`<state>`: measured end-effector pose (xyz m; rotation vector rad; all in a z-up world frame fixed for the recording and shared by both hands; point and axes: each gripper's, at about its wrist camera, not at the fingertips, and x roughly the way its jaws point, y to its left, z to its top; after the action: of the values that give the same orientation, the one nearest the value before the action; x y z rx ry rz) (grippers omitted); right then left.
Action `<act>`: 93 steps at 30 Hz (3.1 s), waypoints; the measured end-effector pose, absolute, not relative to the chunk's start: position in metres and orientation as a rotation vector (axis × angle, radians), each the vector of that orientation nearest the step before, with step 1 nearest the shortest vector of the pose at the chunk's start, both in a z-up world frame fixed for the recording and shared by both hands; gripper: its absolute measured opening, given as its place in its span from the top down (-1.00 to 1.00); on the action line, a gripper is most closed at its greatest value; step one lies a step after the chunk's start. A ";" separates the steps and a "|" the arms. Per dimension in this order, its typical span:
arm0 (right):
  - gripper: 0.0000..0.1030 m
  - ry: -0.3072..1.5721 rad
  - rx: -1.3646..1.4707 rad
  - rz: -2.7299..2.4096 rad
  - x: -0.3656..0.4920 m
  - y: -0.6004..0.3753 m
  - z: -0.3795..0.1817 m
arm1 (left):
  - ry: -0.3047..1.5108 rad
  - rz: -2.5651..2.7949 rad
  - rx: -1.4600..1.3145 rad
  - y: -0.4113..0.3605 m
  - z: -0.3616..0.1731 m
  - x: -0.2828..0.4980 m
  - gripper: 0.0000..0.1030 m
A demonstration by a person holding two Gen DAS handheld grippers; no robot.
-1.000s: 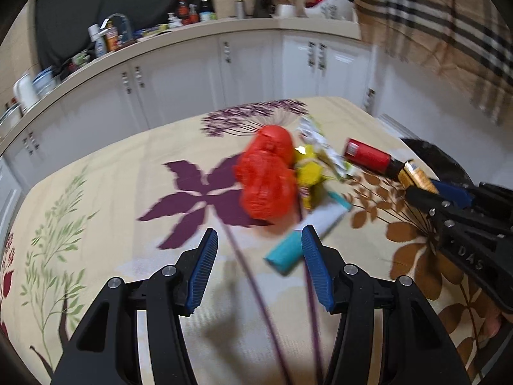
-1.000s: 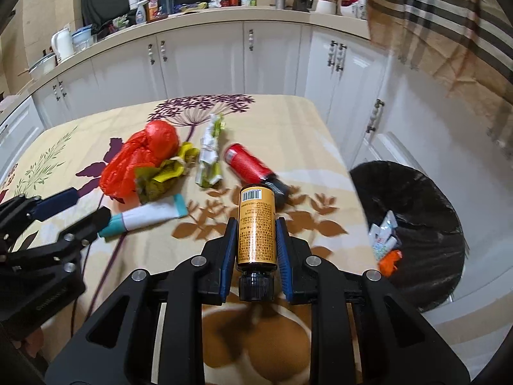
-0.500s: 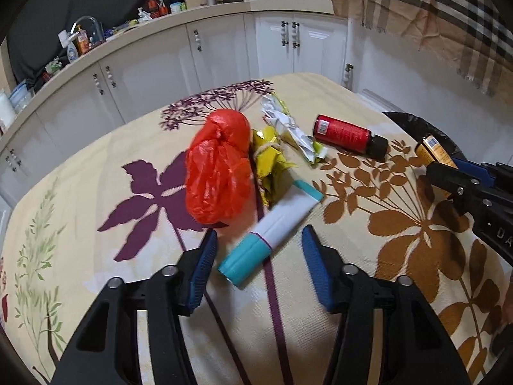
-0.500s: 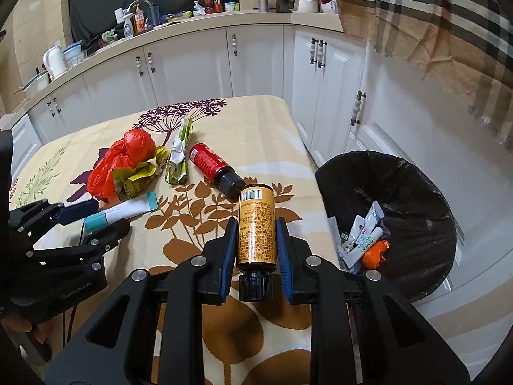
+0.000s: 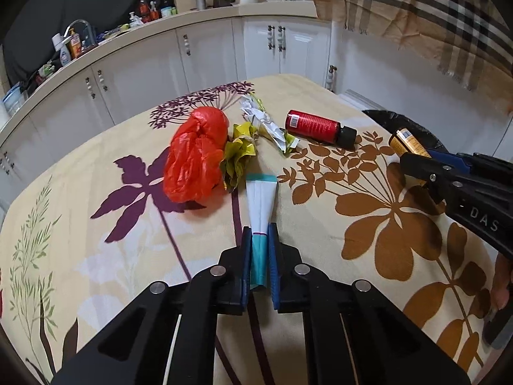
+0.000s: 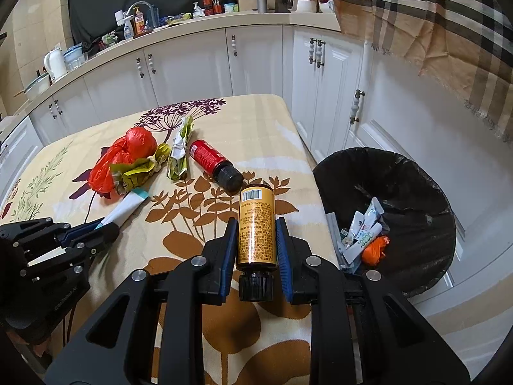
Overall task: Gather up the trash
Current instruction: 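Carry the gold can and teal-capped tube over the black trash bin, then open both tools to drop the can and tube into the bin, then move both open tools back over the table items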
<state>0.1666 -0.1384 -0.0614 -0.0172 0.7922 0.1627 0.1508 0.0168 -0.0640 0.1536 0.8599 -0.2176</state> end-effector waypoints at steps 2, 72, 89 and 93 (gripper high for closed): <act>0.55 0.783 -0.017 0.161 0.163 -0.139 -0.060 | 0.850 -0.211 0.134 0.018 -0.061 0.145 0.80; 0.21 0.598 0.031 -0.157 0.208 -0.282 -0.048 | 0.662 -0.211 0.169 -0.140 -0.019 0.223 0.31; 0.20 0.623 -0.013 0.040 0.198 -0.179 -0.036 | 0.679 0.023 0.100 -0.008 -0.014 0.186 0.23; 0.18 0.640 -0.036 0.088 0.202 -0.153 -0.037 | 0.691 0.075 0.086 0.022 -0.017 0.179 0.22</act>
<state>0.2016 -0.1528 -0.0375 -0.0362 0.6402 0.0882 0.1791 0.0217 -0.0171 0.0855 0.6907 0.0752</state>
